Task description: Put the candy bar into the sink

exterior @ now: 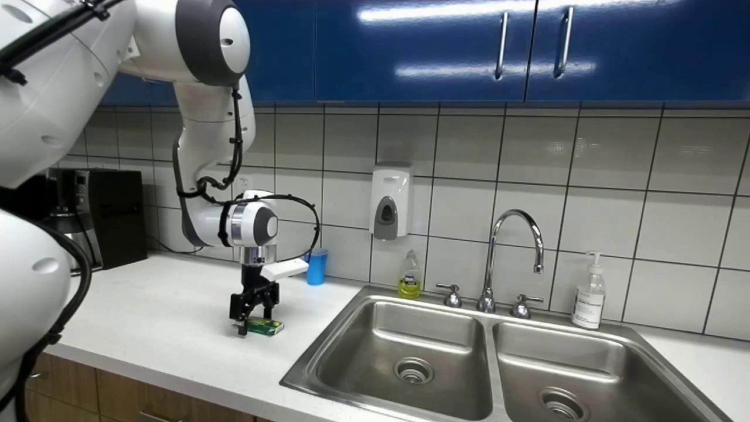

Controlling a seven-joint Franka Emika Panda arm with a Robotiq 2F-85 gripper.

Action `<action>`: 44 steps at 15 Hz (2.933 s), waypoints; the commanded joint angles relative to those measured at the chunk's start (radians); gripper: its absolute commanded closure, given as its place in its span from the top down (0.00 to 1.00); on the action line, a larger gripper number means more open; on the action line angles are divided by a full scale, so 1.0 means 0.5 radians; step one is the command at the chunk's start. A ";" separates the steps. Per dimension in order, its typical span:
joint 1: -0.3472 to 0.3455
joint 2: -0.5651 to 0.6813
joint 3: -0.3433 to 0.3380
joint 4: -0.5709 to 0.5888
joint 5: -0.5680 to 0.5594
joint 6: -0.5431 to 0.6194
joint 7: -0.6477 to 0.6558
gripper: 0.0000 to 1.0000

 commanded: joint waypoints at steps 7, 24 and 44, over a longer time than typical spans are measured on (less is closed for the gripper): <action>-0.024 0.019 -0.002 0.065 0.001 -0.020 -0.023 0.15; 0.000 -0.259 -0.049 -0.100 -0.015 -0.073 0.132 0.15; -0.014 -0.825 -0.229 -0.575 0.209 0.198 1.641 0.15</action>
